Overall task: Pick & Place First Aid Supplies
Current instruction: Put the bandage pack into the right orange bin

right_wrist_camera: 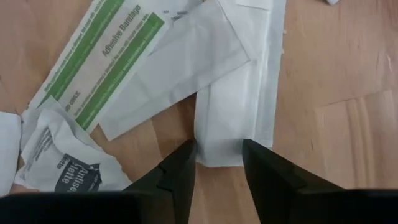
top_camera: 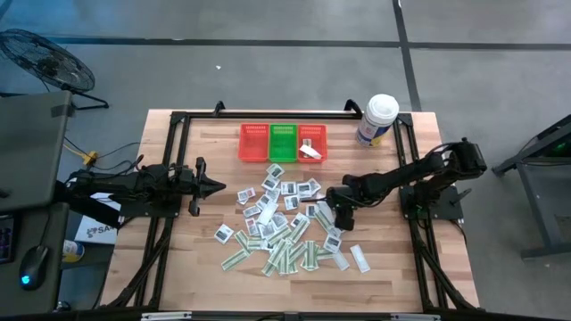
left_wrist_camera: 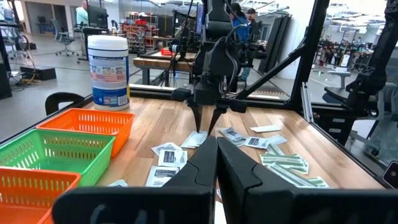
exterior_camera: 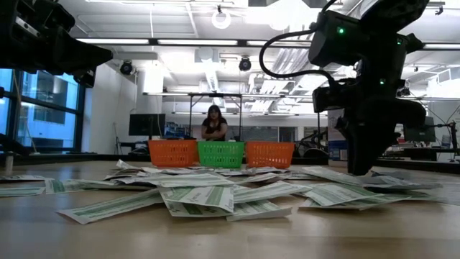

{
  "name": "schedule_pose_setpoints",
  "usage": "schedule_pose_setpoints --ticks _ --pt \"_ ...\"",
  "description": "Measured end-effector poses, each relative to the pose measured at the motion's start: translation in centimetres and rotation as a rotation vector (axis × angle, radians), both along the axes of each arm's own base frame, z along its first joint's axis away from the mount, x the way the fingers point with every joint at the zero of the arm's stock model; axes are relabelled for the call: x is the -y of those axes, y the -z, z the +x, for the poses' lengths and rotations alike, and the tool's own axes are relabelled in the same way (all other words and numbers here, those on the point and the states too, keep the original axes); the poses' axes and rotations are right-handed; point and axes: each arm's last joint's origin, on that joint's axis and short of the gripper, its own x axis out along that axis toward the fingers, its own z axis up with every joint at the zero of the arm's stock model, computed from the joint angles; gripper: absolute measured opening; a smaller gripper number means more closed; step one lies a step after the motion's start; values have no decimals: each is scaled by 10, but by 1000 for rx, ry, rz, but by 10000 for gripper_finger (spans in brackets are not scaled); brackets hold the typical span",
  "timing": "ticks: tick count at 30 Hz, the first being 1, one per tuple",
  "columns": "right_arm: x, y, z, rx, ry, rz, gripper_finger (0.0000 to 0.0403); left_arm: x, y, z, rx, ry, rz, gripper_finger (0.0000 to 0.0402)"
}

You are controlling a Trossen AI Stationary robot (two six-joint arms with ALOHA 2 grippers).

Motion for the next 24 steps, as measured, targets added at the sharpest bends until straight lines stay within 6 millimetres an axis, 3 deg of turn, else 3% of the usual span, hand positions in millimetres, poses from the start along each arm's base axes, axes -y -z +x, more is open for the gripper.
schedule_pose_setpoints --ticks 13,24 --pt "0 -10 -1 54 116 49 10 0 0 0 0 0 0 1" --pt "1 -45 -9 201 201 127 2 0 0 0 0 0 0 1"
